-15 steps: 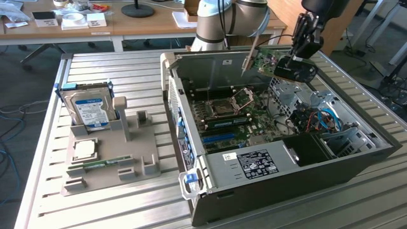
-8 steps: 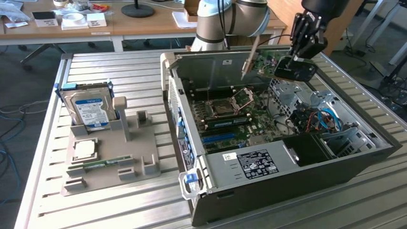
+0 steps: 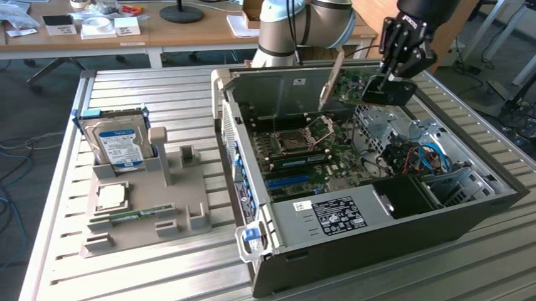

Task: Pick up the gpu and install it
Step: 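Insert the gpu into the slot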

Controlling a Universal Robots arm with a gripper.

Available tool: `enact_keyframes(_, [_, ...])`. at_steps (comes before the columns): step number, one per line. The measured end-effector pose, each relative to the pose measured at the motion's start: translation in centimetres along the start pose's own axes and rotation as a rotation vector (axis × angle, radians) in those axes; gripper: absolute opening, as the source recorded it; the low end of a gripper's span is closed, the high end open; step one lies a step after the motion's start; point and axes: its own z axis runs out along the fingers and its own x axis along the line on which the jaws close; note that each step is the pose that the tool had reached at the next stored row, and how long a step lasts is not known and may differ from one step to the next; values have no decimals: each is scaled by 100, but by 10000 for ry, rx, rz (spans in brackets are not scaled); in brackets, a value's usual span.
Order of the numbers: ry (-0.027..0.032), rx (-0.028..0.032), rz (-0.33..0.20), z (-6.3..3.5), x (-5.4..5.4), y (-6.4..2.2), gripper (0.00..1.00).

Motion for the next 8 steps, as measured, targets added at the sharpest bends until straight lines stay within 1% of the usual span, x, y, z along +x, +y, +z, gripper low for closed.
enact_keyframes(7, [47, -18, -1280, 4, 0, 0, 27])
enact_keyframes(8, [51, -19, -1382, 4, 0, 0, 27])
